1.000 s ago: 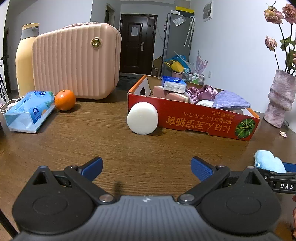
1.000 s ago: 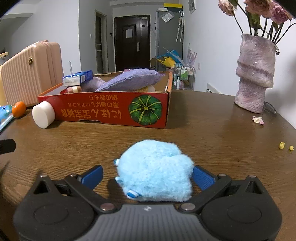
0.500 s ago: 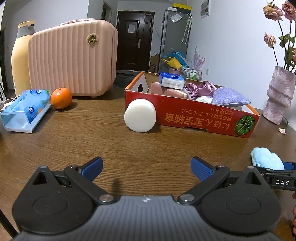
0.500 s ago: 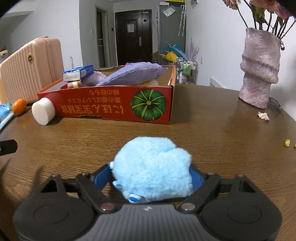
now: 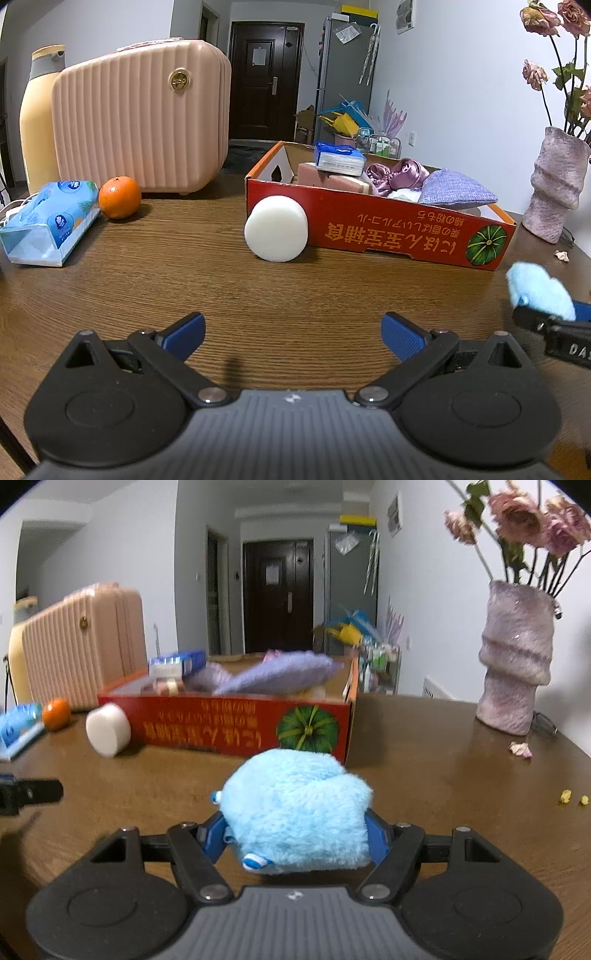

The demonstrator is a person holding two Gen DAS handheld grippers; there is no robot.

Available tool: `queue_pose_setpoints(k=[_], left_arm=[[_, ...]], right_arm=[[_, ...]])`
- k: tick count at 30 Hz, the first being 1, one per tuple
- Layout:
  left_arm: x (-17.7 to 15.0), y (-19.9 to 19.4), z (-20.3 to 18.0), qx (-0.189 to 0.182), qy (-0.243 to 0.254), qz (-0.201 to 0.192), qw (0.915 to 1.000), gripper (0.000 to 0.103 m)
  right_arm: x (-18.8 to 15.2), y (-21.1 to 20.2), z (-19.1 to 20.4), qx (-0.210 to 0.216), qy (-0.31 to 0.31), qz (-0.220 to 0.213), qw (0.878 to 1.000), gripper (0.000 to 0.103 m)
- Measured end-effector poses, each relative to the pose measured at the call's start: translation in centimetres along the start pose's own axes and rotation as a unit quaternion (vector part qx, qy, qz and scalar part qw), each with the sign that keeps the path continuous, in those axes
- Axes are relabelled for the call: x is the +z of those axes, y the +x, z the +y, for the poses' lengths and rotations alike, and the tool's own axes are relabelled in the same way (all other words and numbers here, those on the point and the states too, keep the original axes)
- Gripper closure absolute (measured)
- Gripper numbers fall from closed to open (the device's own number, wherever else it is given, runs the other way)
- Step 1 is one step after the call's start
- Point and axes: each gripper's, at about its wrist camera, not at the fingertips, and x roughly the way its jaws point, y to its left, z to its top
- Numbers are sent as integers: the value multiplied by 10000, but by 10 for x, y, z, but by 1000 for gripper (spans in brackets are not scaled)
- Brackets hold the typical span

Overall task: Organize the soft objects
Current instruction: 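Lift the puff with the right tool while the left tool approaches the white foam cylinder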

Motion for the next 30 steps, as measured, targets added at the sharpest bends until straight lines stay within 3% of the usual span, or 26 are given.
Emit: queue_pose_setpoints(k=[30], left_arm=[[3,10,0,33,83,89,9999,0]], right_arm=[[3,-8,-14,-144,429,-316,9985,32]])
